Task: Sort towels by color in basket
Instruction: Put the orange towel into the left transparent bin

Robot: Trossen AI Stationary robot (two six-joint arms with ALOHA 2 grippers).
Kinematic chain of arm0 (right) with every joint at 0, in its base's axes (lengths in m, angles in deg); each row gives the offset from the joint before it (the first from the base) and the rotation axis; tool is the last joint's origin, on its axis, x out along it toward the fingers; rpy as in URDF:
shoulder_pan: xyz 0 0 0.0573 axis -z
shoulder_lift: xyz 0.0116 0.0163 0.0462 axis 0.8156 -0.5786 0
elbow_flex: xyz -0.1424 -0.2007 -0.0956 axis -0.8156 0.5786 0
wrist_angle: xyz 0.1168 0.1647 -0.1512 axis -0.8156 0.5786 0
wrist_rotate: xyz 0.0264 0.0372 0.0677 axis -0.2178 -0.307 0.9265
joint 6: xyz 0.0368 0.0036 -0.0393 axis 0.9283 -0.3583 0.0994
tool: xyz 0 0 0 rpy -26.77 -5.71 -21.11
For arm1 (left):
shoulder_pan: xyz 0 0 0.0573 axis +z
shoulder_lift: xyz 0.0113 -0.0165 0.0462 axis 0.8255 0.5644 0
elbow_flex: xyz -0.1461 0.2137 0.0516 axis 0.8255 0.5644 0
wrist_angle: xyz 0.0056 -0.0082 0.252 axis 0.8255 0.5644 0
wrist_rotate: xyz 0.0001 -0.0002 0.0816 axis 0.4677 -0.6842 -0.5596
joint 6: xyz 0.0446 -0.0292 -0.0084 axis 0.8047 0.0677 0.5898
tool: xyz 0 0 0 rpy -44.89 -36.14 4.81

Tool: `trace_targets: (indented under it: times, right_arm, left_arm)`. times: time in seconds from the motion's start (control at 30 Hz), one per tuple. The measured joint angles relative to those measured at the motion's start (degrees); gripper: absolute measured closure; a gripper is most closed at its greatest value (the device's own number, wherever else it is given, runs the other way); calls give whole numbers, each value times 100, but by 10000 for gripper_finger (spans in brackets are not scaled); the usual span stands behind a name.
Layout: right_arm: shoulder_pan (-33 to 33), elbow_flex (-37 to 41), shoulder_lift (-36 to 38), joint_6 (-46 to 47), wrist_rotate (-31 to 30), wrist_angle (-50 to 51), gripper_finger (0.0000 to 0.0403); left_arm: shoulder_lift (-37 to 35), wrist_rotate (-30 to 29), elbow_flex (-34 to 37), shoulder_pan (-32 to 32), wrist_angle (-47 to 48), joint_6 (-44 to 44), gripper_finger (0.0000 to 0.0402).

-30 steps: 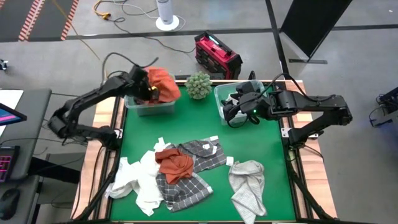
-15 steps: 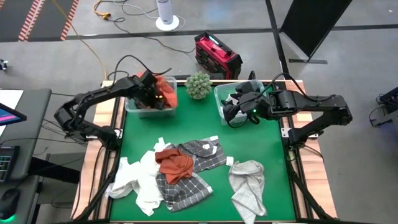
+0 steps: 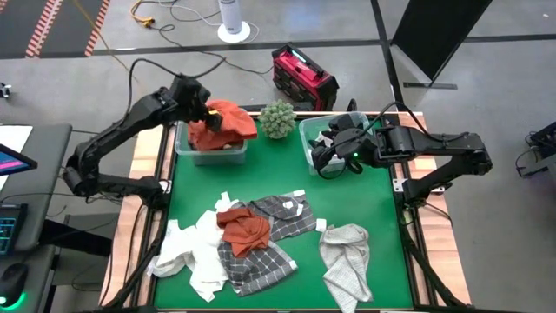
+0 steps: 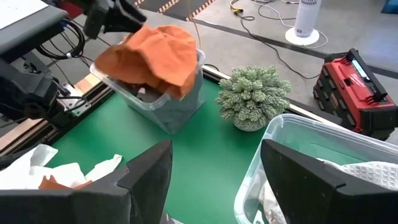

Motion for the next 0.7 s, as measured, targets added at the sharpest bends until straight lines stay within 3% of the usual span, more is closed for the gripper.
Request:
trace_targets:
  times: [0.1, 0.2, 0.4, 0.57, 0.7]
  right_arm:
    - [-16, 0, 0, 0, 0, -15, 117]
    - [-55, 0, 0, 62, 11, -17, 117]
    - [-150, 0, 0, 97, 15, -19, 117]
    - [-209, 0, 0, 101, 16, -19, 117]
    - [-209, 0, -2, 140, 17, -15, 117]
  left_arm:
    - [157, 9, -1, 0, -209, 266, 204]
    - [529, 376, -1, 37, -219, 177, 208]
    - [1751, 888, -1, 18, 952, 80, 222]
    - [2513, 800, -3, -61, 1163, 95, 229]
    - [2655, 826, -79, -75, 1255, 194, 230]
